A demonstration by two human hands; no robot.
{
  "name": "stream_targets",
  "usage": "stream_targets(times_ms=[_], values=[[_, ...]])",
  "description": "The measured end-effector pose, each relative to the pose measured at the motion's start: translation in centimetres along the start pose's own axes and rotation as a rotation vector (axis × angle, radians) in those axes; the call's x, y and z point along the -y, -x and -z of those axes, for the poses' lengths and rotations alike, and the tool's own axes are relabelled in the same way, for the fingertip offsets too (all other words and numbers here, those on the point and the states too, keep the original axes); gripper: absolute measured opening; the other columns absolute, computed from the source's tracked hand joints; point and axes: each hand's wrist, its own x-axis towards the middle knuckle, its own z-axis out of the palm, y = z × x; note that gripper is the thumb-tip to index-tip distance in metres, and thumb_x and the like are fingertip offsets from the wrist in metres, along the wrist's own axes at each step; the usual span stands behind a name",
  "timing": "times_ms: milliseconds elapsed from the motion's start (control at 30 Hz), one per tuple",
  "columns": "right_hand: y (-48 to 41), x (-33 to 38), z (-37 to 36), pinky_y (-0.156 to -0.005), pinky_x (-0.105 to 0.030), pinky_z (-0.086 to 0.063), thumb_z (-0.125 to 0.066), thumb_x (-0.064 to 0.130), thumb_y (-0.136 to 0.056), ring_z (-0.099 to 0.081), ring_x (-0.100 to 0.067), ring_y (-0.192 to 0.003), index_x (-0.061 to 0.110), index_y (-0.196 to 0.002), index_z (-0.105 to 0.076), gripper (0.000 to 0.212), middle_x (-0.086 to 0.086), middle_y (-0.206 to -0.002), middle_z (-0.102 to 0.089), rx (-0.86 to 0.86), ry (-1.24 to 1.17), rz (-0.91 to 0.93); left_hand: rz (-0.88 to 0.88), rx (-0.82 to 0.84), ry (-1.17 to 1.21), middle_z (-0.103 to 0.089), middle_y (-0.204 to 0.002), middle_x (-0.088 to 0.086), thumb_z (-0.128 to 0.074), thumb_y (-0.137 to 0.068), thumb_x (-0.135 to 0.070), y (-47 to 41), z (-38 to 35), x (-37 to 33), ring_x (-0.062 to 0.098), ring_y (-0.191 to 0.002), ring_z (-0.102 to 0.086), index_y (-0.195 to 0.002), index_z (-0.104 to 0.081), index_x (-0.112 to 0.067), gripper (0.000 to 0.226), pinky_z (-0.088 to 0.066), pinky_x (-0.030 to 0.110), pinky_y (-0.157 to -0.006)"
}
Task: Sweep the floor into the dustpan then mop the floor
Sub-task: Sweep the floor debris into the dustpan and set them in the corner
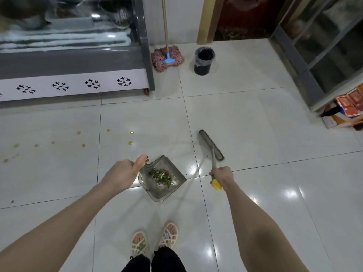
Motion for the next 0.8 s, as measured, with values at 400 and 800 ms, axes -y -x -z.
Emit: stream_targets(times_ms=[400, 800], values=[[1.7, -2.4, -4.4, -0.057, -0.033, -0.047, -0.058, -0.004, -0.082, -0.048, -0.023, -0.045, 0.0, -0.066, -0.055, 0.017, -0.008, -0.049, -0.051, 0.194, -0.085, -0.076, -0.002, -0.014, 0.029, -0.036, -0.044, -0.001, -0.016, -0.076, -0.076, 0.4, -0.3, 2.4, 0.019, -0.047, -0.038, -0.068, -0.05, -0.031, 0.057, -0.033, 0.03, -0.052], [11.1, -2.6, -6.1, -0.037, -0.021, -0.038, -0.061, -0.007, -0.08, -0.048, -0.022, -0.039, -0.005, -0.068, -0.056, 0.013, -0.012, -0.061, -0.049, 0.266, -0.137, -0.089, -0.045, 0.02, 0.092, -0.041, -0.052, 0.007, -0.007, -0.07, -0.083, 3.1, 0.0, 6.3, 0.025, -0.053, -0.042, -0.052, -0.031, -0.011, 0.078, -0.038, 0.034, -0.058]])
